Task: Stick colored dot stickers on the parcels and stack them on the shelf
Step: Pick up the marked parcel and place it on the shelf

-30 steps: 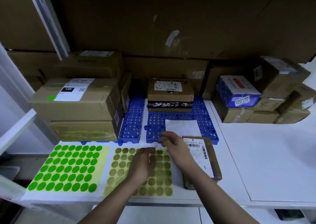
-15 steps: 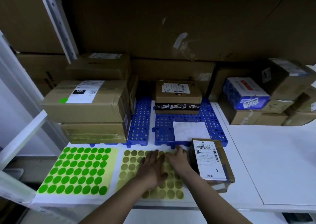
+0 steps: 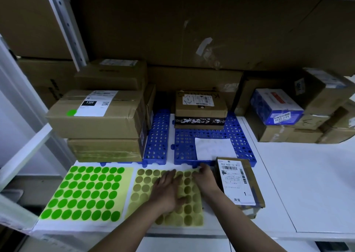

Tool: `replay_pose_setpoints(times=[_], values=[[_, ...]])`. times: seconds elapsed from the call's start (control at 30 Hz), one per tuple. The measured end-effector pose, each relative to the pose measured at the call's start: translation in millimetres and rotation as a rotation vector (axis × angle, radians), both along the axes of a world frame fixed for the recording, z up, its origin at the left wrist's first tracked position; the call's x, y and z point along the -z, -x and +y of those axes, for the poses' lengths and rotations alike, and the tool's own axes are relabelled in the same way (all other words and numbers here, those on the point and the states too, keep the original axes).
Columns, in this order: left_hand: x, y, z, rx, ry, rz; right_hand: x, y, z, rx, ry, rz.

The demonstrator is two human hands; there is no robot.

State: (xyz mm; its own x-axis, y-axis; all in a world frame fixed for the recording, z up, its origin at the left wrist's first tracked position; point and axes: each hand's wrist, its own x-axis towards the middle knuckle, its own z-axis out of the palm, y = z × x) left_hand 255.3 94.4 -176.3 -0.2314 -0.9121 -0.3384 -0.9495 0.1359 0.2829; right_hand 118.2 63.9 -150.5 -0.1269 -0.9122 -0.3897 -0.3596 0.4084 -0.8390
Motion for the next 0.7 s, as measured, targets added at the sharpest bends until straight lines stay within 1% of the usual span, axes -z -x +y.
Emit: replay_pose_setpoints(times=[0.1,0.23,0.33,0.4,0.53,0.7], values=[[-2,1,-2,-0.043,-0.009,0.066,-1,1,6,-0.024,0.041,0.027],[-6,1,-3,-0.148,0.026,0.215,-1,0,19,-0.103,0.166,0.164],[-9,1,-3,-0.189,0.038,0.275,1,0,21,-0.114,0.268,0.222],[-10,1,-3,-0.205,0.047,0.312,1,0,21,-0.131,0.296,0.261],[-14,1,-7,-0.22,0.117,0.435,-3,3,20,-0.138,0.286,0.275],[-35,1,-23,-0.187,0.183,0.509,-4,2,20,-0.135,0.37,0.268]])
